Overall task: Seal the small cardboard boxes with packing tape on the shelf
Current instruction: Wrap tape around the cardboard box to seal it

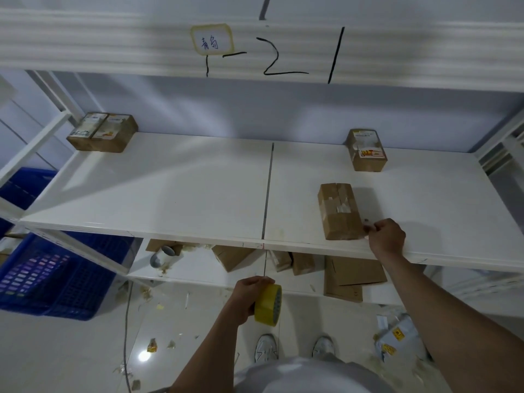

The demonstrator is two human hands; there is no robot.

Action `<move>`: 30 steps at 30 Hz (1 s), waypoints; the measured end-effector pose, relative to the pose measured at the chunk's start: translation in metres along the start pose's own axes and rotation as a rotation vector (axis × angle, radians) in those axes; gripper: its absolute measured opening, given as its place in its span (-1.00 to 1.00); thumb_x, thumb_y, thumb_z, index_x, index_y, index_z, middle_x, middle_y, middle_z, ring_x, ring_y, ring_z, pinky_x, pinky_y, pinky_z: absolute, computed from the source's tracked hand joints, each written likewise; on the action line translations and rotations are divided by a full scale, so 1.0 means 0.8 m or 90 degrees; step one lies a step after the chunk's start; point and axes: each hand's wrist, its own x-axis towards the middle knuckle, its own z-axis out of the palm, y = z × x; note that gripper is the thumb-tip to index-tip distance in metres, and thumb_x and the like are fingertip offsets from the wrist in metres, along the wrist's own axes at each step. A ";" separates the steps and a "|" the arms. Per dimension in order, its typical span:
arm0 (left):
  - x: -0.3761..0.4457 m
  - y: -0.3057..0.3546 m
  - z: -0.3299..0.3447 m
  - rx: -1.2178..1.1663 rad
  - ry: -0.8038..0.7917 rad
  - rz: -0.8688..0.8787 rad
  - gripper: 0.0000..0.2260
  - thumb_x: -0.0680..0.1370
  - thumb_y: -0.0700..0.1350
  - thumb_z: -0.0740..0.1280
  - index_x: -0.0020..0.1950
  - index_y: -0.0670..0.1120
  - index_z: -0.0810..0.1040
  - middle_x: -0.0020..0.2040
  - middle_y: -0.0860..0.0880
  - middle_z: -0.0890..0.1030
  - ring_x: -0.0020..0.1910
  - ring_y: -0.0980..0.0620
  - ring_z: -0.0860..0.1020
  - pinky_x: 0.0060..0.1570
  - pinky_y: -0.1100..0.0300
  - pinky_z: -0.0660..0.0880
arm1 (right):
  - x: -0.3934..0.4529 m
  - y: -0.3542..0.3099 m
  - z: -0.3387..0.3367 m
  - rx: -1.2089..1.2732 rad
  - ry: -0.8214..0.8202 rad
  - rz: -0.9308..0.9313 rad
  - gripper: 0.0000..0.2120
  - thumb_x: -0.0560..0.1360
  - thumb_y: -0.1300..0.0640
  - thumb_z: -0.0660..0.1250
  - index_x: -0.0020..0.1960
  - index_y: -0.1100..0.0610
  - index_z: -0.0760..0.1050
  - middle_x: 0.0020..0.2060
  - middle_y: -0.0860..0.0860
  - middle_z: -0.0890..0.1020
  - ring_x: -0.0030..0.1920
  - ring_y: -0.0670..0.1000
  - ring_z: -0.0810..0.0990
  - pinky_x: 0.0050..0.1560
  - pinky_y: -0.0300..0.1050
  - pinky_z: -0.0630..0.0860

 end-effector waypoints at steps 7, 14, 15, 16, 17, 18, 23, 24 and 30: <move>0.002 -0.001 -0.005 -0.013 0.000 0.004 -0.82 0.57 -0.04 0.42 0.08 -0.10 0.70 0.16 -0.20 0.59 0.10 -0.24 0.60 0.04 -0.17 0.62 | -0.020 -0.027 0.001 -0.018 0.116 0.059 -0.69 0.61 0.10 0.32 0.23 0.31 0.49 0.16 0.29 0.54 -0.02 0.26 0.59 -0.14 -0.02 0.46; -0.001 0.002 -0.009 -0.001 -0.003 0.006 -0.86 0.59 -0.07 0.39 0.01 -0.06 0.73 0.15 -0.17 0.59 0.10 -0.23 0.60 0.03 -0.14 0.63 | -0.182 -0.075 0.068 0.095 -0.098 -0.143 -0.74 0.62 0.06 0.29 -0.21 0.13 0.46 -0.39 -0.01 0.53 -0.37 0.00 0.49 -0.41 -0.25 0.31; -0.003 0.003 -0.010 0.001 -0.002 0.006 -0.86 0.59 -0.07 0.39 0.00 -0.06 0.73 0.14 -0.17 0.60 0.10 -0.23 0.60 0.03 -0.15 0.63 | -0.193 -0.074 0.088 0.071 -0.207 -0.120 -0.70 0.61 -0.04 0.30 -0.22 0.12 0.45 -0.37 -0.02 0.53 -0.34 0.00 0.50 -0.38 -0.24 0.33; -0.005 0.003 -0.010 0.002 -0.002 0.006 -0.86 0.59 -0.07 0.39 -0.01 -0.06 0.74 0.14 -0.19 0.61 0.10 -0.25 0.61 0.03 -0.15 0.63 | -0.201 -0.073 0.103 0.056 -0.316 -0.068 -0.68 0.58 -0.13 0.31 -0.16 0.11 0.47 -0.28 -0.01 0.56 -0.25 0.00 0.53 -0.31 -0.22 0.37; -0.006 0.004 -0.011 0.001 -0.004 0.006 -0.86 0.59 -0.07 0.39 -0.01 -0.06 0.74 0.13 -0.21 0.62 0.11 -0.26 0.62 0.04 -0.16 0.63 | -0.206 -0.072 0.115 0.060 -0.406 -0.011 -0.64 0.55 -0.21 0.33 -0.05 0.11 0.50 -0.17 0.01 0.57 -0.14 0.02 0.57 -0.21 -0.17 0.42; -0.007 0.005 -0.012 0.001 -0.006 0.005 -0.86 0.59 -0.06 0.39 -0.01 -0.06 0.74 0.13 -0.22 0.63 0.10 -0.26 0.62 0.04 -0.16 0.63 | -0.206 -0.072 0.124 0.075 -0.467 0.030 -0.61 0.52 -0.23 0.35 0.03 0.10 0.52 -0.09 0.02 0.58 -0.05 0.04 0.58 -0.13 -0.14 0.44; -0.010 0.007 -0.015 0.017 -0.006 0.005 -0.85 0.55 -0.03 0.44 0.03 -0.07 0.72 0.04 -0.18 0.68 -0.03 -0.17 0.66 -0.03 -0.03 0.64 | -0.198 -0.081 0.131 0.206 -0.501 0.131 -0.92 0.57 0.14 0.41 0.00 0.15 0.62 -0.10 0.08 0.68 -0.18 -0.01 0.60 -0.15 -0.14 0.54; -0.010 0.007 -0.015 0.019 -0.007 0.006 -0.85 0.54 -0.03 0.45 0.02 -0.08 0.72 0.03 -0.18 0.68 -0.04 -0.15 0.66 -0.03 -0.02 0.63 | -0.197 -0.083 0.130 0.226 -0.495 0.149 -0.96 0.57 0.19 0.40 -0.01 0.16 0.61 -0.11 0.08 0.68 -0.20 0.00 0.60 -0.17 -0.15 0.54; -0.014 0.007 -0.027 0.131 -0.013 -0.010 -0.88 0.54 -0.05 0.45 -0.02 -0.06 0.74 0.01 -0.11 0.68 0.01 -0.15 0.65 -0.03 0.00 0.65 | -0.186 -0.089 0.145 0.201 -0.426 0.269 -0.89 0.55 0.24 0.37 0.02 0.28 0.62 -0.20 0.10 0.66 -0.31 0.01 0.59 -0.30 -0.14 0.54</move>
